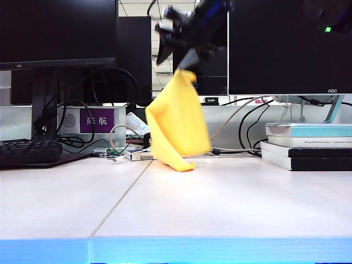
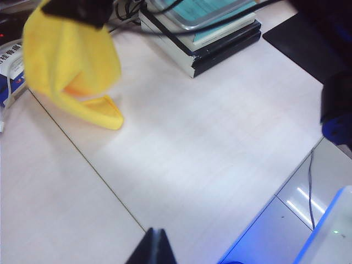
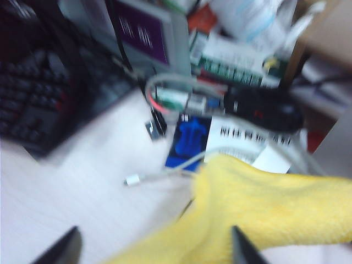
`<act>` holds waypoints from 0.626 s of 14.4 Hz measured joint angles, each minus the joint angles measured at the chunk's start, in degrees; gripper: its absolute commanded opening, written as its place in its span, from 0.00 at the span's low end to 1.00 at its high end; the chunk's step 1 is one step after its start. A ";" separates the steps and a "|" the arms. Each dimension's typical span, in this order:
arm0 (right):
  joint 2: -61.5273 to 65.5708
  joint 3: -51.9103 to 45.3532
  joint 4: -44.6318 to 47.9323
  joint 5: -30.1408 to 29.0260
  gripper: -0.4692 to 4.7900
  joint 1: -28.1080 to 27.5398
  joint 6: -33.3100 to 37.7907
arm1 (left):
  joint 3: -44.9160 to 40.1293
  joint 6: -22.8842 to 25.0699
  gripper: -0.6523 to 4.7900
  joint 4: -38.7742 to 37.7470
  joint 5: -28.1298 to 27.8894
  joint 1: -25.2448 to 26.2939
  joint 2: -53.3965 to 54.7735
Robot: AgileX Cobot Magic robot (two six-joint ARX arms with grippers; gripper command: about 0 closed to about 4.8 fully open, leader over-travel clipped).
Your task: Wipe the table from back to front using the rag.
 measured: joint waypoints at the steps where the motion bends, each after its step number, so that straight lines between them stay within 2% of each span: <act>1: -0.70 0.00 0.00 0.00 0.09 0.20 -0.02 | 0.00 0.00 0.11 0.02 0.00 0.00 0.00; 2: -1.31 0.02 0.00 -0.02 0.09 0.46 -0.24 | 0.00 0.02 0.11 0.00 0.02 0.00 0.00; 5: -3.69 0.00 -0.24 0.02 0.51 0.42 -1.09 | -0.02 0.02 0.11 1.40 0.04 0.00 0.17; 6: -4.00 0.02 -0.22 0.00 0.16 0.42 -1.05 | -0.02 0.02 0.11 3.15 0.11 0.00 0.66; 7: -4.31 -0.02 -1.36 -0.83 0.10 0.48 -1.03 | -0.07 0.02 0.11 14.53 0.11 0.00 6.47; 9: -4.33 0.00 -1.66 -3.34 0.09 0.39 -1.07 | -0.07 0.04 0.11 20.11 0.13 0.00 10.14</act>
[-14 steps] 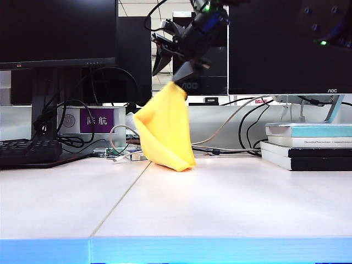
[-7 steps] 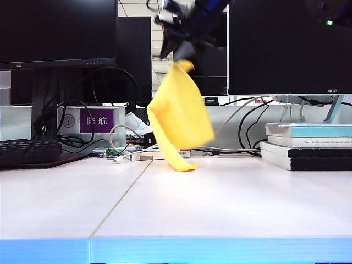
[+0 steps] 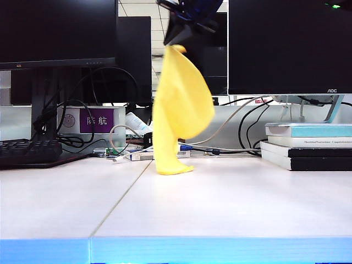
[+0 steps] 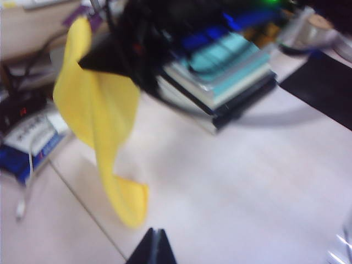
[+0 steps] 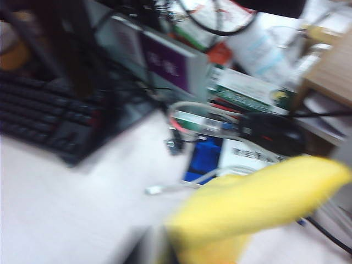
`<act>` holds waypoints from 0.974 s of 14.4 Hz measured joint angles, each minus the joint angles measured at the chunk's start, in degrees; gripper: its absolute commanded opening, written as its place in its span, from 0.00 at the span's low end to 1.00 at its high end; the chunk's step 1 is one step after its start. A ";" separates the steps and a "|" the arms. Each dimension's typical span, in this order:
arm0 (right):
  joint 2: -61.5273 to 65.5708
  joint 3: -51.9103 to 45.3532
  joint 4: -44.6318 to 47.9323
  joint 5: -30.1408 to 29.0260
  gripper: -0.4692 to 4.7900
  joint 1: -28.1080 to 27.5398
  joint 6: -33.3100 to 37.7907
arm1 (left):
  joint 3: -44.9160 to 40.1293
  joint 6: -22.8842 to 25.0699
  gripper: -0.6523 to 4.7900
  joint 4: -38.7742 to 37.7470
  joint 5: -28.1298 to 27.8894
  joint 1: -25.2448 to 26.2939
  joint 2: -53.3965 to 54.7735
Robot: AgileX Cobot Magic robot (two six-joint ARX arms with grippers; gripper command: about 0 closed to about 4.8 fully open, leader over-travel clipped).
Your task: Wipe the table from back to front using the rag.
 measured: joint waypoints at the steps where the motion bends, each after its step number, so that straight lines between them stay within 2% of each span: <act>1: 0.00 0.00 0.02 -0.70 0.09 0.07 -0.17 | 0.00 0.39 0.11 1.81 -0.02 0.00 2.05; 2: 0.00 0.00 -0.02 -0.85 0.09 0.15 -0.04 | 0.00 1.84 0.12 2.82 -0.04 0.02 4.81; 3: 0.02 0.00 -0.02 -0.87 0.09 0.17 -0.02 | 0.00 2.91 0.41 2.91 -0.04 0.02 6.05; 4: -0.09 0.00 -0.02 -1.64 0.09 0.15 0.24 | -0.04 7.48 0.54 3.04 0.00 0.02 13.03; 5: -0.13 0.00 -0.02 -1.75 0.09 0.15 0.26 | -0.13 8.98 0.57 3.87 0.00 0.02 15.74; 6: -0.13 0.00 -0.37 -3.58 0.09 0.15 0.39 | -0.11 11.41 0.57 9.14 0.26 0.00 19.76; 10: -0.15 0.00 -3.61 -4.37 0.09 0.17 0.44 | -0.09 11.65 0.56 21.53 3.72 0.00 25.09; 13: -0.17 0.00 -3.61 -6.43 0.09 0.17 0.44 | -0.11 10.34 0.56 27.02 3.87 0.00 29.03; 14: -0.17 0.00 -3.61 -6.49 0.09 0.17 0.44 | -0.11 10.08 0.11 28.37 3.87 0.00 29.64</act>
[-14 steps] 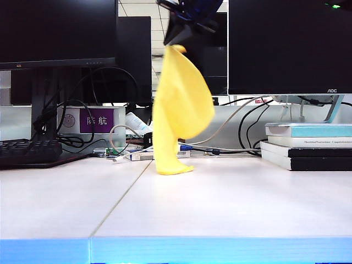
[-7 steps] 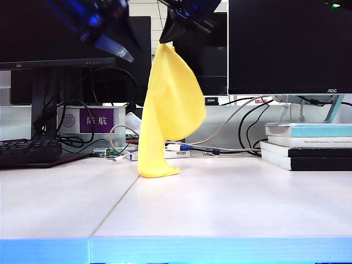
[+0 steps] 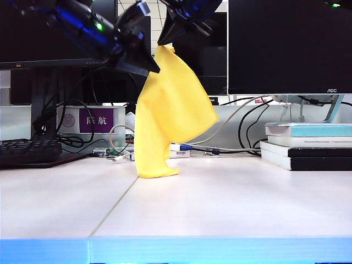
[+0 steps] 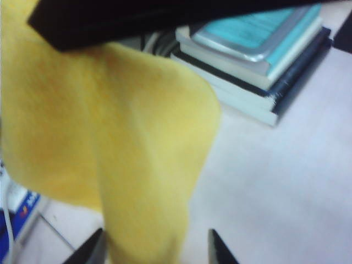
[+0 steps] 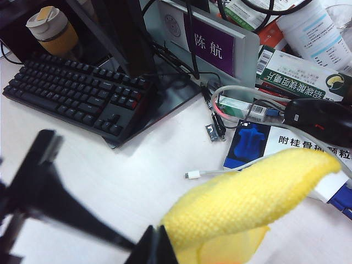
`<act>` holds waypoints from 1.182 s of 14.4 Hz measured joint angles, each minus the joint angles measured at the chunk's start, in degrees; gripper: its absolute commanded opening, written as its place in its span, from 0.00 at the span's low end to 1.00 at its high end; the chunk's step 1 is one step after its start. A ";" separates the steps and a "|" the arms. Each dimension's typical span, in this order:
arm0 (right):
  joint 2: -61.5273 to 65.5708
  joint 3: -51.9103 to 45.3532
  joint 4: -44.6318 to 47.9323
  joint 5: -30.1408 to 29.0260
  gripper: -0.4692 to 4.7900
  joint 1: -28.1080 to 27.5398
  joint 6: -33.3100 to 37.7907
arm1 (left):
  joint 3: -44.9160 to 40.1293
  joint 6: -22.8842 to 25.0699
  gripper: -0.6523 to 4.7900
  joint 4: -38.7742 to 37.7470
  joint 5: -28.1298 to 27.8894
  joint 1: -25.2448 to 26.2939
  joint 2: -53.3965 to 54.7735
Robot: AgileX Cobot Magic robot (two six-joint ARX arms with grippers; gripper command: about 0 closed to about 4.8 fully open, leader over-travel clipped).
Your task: Wipe the table from back to front using the rag.
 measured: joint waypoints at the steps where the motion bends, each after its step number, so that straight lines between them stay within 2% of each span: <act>1: -0.02 0.00 -0.13 -0.20 0.09 0.00 0.00 | 0.04 -3.74 0.11 7.69 0.02 0.00 2.93; 2: -0.02 0.00 -0.44 -0.20 0.31 0.00 0.00 | 0.04 -3.87 0.11 8.92 -0.04 0.00 3.89; 3: -0.63 -0.02 -0.20 -0.15 0.31 0.00 0.09 | 0.00 -3.87 0.11 9.03 -2.47 0.00 5.05; 7: -4.02 0.13 5.25 0.33 0.31 0.02 0.04 | 0.00 -3.80 0.11 9.75 -2.64 0.02 5.64; 8: -4.33 0.13 5.90 1.20 0.31 0.02 0.04 | 0.02 -3.78 0.17 10.23 -2.62 0.02 5.79; 9: -4.37 0.13 6.03 2.45 0.31 0.02 0.07 | 0.02 -4.04 0.37 10.95 -2.62 0.02 5.92; 10: -4.33 0.09 5.92 3.06 0.31 0.02 0.07 | 0.02 -5.07 1.00 12.00 -2.58 0.02 5.92; 11: -4.31 0.07 5.51 3.28 0.31 0.02 0.07 | 0.02 -8.24 1.00 15.12 -2.54 0.02 5.84; 13: -4.31 0.09 5.53 3.54 0.31 0.04 0.07 | 0.52 -10.67 1.00 14.60 -2.62 0.02 5.60; 15: -4.31 0.11 5.51 7.13 0.31 0.07 0.07 | 8.83 -11.52 1.00 1.05 -3.48 0.02 5.60; 16: -4.31 0.11 5.51 7.91 0.31 0.04 0.07 | 13.29 -11.80 1.00 -5.07 -5.84 -0.04 5.31; 17: -4.31 0.11 5.11 10.45 0.31 0.07 0.02 | 22.38 -16.76 1.00 -13.79 -7.91 0.00 5.27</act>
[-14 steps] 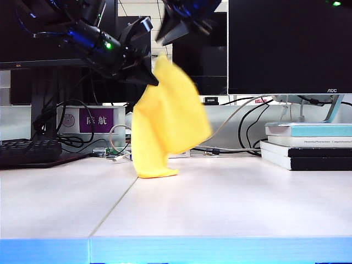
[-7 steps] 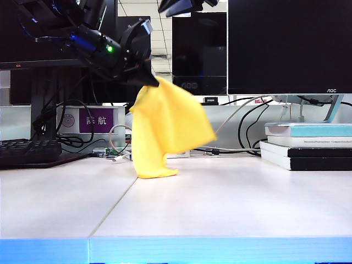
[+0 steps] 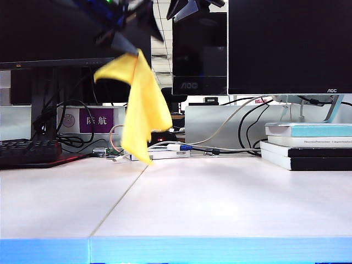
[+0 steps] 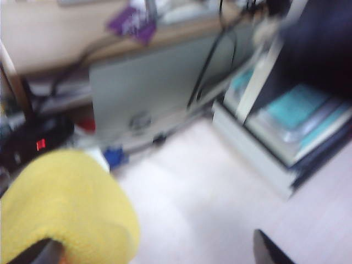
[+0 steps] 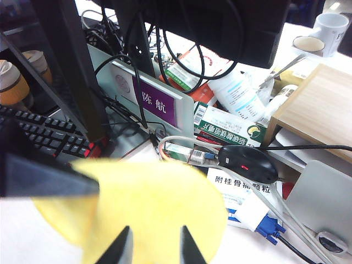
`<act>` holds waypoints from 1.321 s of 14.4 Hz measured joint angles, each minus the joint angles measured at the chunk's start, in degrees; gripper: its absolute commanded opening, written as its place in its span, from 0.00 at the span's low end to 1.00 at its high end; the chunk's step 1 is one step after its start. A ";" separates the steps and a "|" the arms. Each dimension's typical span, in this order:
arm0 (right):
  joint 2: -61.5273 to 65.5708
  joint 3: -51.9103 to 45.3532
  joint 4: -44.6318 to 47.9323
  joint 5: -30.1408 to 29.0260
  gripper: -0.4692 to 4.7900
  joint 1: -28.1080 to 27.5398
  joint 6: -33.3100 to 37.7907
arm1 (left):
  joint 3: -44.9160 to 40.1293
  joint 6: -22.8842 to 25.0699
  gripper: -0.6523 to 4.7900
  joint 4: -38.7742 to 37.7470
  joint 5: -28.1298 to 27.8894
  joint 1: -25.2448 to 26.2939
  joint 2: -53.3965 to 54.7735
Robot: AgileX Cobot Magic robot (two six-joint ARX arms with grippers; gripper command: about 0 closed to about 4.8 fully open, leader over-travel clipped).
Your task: Wipe the table from back to front using the rag.
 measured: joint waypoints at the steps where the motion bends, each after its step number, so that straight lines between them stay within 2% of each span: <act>1: 0.00 0.00 -0.04 0.00 0.31 0.02 -0.11 | 0.90 -0.35 1.00 -0.46 0.22 -0.02 0.02; 5: 0.00 -0.11 -1.99 0.44 0.30 -0.33 -4.59 | 5.25 -0.52 1.00 -6.49 2.36 -0.04 -0.13; 6: 0.00 -0.11 -2.51 0.42 0.29 -0.61 -5.92 | 5.18 1.84 1.00 -8.92 3.41 -0.02 -0.04; 7: 0.00 -0.11 -4.24 -0.11 0.29 -1.44 -7.21 | 5.16 8.59 1.00 -11.80 5.73 -0.02 -0.02; 10: 0.00 -0.11 -7.65 -0.24 0.30 -2.54 -12.55 | 5.18 17.99 1.00 -14.84 9.97 -0.04 -0.02; 11: 0.00 -0.11 -9.86 -0.26 0.42 -2.60 -14.88 | 5.18 21.57 1.00 -15.87 11.52 -0.04 -0.02; 12: 0.09 -0.11 -10.62 -0.90 0.59 -2.56 -16.28 | 5.18 23.43 1.00 -16.28 11.87 -0.04 -0.02; 13: 0.33 -0.09 -10.54 -2.60 0.63 -2.54 -17.51 | 5.18 24.90 1.00 -16.33 11.87 -0.04 -0.02; 15: 0.76 -0.72 -10.73 -7.67 0.61 -2.51 -20.39 | 5.18 27.74 1.00 -16.31 11.87 -0.02 -0.02; 19: 0.92 -3.63 -11.82 -9.22 0.59 -2.54 -23.78 | 5.22 30.23 1.00 -16.35 11.89 -0.02 -0.02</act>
